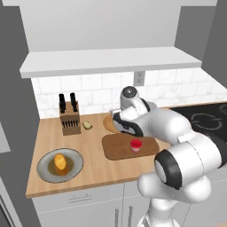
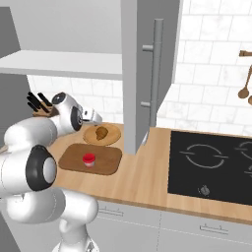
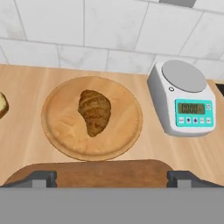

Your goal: From the different types of pastries on the counter, select a croissant and place it on the cutting board. Then retrieve a jar of jam from the cabinet and place it alongside the croissant on the cutting board.

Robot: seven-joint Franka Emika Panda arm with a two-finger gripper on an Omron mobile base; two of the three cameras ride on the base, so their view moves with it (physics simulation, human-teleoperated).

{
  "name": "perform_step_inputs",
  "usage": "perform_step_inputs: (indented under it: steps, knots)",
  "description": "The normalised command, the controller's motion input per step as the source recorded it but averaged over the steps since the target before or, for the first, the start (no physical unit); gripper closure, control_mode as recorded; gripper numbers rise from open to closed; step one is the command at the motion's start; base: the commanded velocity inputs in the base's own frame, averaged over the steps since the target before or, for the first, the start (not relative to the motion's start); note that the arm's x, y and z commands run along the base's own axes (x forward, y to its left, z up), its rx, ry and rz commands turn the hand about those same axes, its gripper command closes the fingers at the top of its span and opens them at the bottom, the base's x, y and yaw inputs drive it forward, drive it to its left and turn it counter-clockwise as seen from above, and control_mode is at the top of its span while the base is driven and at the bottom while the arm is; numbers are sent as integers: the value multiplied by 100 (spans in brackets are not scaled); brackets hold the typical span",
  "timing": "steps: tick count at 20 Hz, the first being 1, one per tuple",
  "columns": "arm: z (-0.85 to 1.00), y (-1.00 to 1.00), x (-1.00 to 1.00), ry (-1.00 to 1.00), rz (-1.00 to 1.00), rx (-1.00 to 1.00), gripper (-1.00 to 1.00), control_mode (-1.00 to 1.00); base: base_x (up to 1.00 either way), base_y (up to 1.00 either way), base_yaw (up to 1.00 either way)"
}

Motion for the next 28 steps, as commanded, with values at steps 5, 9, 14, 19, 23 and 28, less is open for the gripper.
perform_step_inputs:
  steps: [5,9,14,19,23,28]
  knots:
    - [-21,2,28,0,0,2,-100,-100,0,0,0]
    - [-30,0,45,0,0,6,-100,-100,0,0,0]
    - [0,0,19,-1,0,0,-100,-100,0,0,0]
    - [-21,0,15,0,0,12,-100,-100,0,0,0]
    - [-6,0,26,0,0,11,-100,-100,0,0,0]
    - [0,0,22,0,0,1,-100,-100,0,0,0]
